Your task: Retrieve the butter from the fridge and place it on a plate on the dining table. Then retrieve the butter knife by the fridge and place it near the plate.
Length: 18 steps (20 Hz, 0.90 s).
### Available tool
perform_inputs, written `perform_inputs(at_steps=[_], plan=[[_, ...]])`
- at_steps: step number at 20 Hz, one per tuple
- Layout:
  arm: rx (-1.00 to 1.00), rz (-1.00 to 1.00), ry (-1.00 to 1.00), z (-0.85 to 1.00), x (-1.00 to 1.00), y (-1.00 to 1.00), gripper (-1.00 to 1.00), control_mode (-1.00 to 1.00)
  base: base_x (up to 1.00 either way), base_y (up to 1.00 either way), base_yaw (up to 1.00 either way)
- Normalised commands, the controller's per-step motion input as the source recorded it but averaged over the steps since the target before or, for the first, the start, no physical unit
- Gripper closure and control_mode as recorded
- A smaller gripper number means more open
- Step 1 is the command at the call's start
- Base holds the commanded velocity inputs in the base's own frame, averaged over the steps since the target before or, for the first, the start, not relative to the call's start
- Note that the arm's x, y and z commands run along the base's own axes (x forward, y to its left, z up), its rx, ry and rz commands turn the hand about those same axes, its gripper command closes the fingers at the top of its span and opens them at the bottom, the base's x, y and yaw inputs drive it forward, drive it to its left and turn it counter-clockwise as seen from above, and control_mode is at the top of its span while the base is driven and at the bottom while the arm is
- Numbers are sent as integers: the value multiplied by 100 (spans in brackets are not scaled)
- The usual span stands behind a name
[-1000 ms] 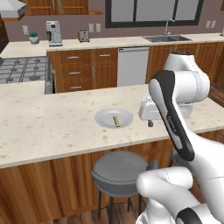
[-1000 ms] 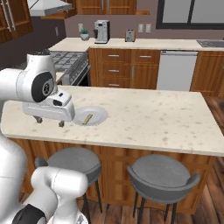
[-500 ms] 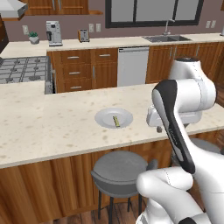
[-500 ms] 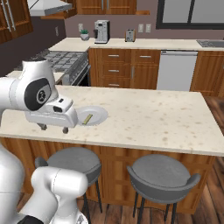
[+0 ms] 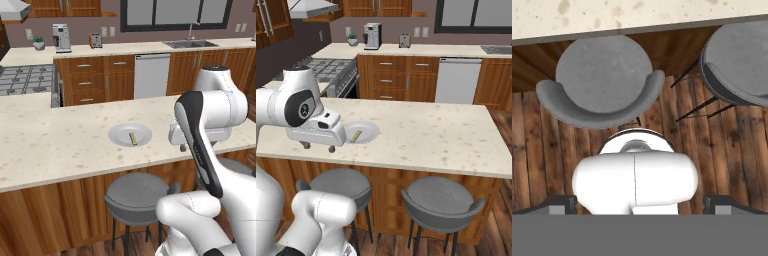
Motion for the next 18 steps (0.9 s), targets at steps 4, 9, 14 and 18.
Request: perform_inputs(at_steps=[4,9,14,18], plan=[[0,0,0,0,0,0,-100,100,0,0,0],[0,0,0,0,0,0,-100,100,-19,-46,-49],[0,0,0,0,0,0,-100,100,-1,-89,-67],[0,0,0,0,0,0,-100,100,-1,-100,-62]])
